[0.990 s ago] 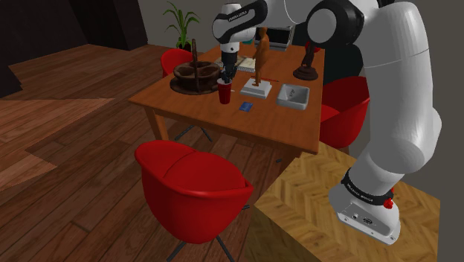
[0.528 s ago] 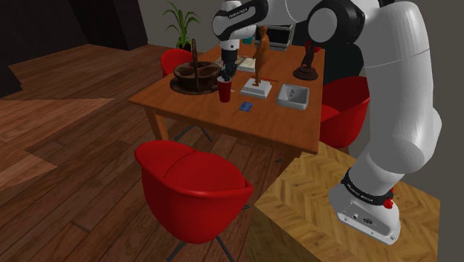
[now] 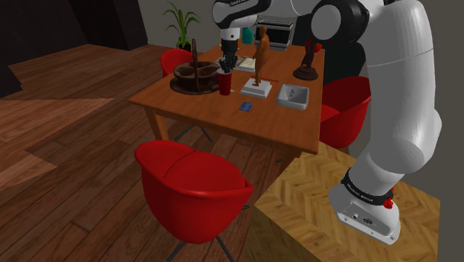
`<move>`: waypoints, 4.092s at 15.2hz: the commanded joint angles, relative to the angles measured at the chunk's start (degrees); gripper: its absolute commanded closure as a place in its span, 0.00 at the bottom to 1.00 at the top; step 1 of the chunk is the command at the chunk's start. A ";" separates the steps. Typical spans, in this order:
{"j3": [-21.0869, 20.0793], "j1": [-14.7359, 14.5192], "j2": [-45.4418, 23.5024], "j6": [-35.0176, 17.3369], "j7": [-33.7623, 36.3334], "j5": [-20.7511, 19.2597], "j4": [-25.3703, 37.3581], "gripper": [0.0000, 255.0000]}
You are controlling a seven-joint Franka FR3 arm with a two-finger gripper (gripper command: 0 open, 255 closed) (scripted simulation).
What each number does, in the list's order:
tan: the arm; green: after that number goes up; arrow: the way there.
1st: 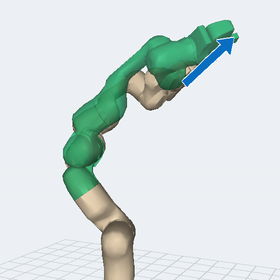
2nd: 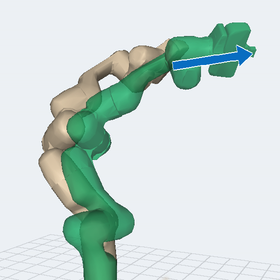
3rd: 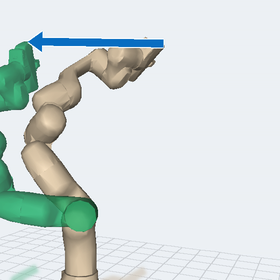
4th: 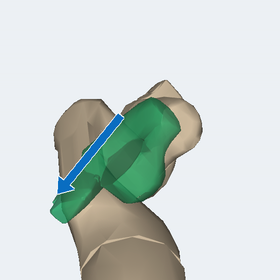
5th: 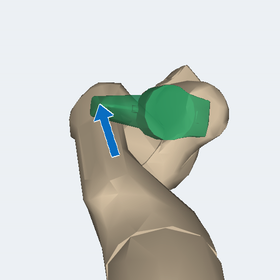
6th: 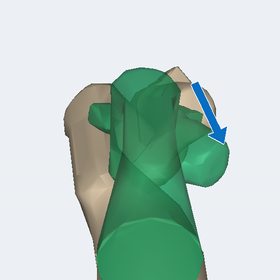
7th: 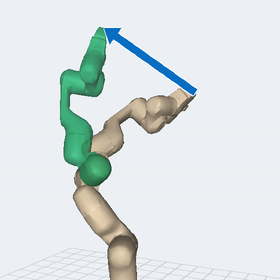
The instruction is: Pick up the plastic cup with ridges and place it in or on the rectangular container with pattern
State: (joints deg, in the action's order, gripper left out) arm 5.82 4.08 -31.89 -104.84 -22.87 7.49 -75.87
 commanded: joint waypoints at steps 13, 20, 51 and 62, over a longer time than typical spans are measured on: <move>0.06 0.35 0.17 10.06 0.90 -0.23 9.92 1.00; 2.32 4.55 10.25 6.25 -6.31 -0.62 -4.52 1.00; 12.76 20.10 20.91 -0.03 -33.06 -1.82 -23.20 1.00; 12.53 20.16 18.89 -7.46 -33.87 -0.92 -28.74 1.00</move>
State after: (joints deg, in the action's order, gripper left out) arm 18.38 24.26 -12.78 -111.67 -56.71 6.49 -104.27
